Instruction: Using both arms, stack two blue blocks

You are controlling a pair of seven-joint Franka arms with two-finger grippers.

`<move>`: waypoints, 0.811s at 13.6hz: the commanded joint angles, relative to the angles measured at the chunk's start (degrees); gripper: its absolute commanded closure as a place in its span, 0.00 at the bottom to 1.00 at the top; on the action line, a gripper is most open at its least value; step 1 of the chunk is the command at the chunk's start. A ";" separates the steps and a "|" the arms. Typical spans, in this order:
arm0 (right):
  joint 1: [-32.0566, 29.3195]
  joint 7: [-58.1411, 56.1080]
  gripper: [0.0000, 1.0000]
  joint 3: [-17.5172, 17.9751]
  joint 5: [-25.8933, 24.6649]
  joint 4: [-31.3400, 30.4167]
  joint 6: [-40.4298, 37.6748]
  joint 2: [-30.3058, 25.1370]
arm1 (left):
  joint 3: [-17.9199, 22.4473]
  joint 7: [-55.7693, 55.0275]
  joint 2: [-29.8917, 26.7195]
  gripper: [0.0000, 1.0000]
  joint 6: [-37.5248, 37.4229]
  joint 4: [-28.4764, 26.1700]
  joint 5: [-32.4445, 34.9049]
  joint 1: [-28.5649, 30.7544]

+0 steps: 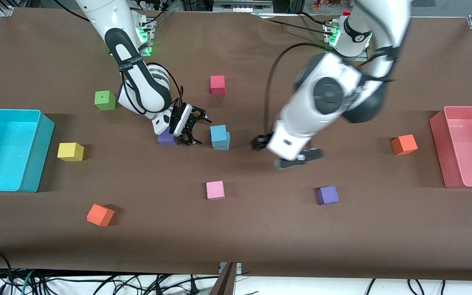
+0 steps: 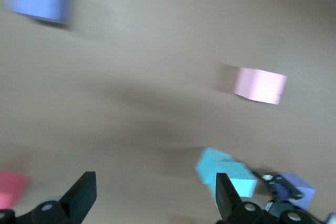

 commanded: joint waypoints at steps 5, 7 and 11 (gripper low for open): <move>-1.22 0.74 0.00 -1.13 -1.51 -0.96 -3.62 -2.92 | 0.46 19.26 -23.44 0.00 -15.11 -15.27 8.21 15.89; -1.31 1.35 0.00 -4.28 -6.16 -1.76 -8.18 -3.53 | 0.63 23.93 -29.08 0.00 -14.41 -20.81 10.00 18.88; -1.31 17.22 0.00 -11.49 -24.60 -0.44 -21.79 -5.98 | 0.72 26.15 -33.05 0.00 -11.77 -25.66 11.49 20.91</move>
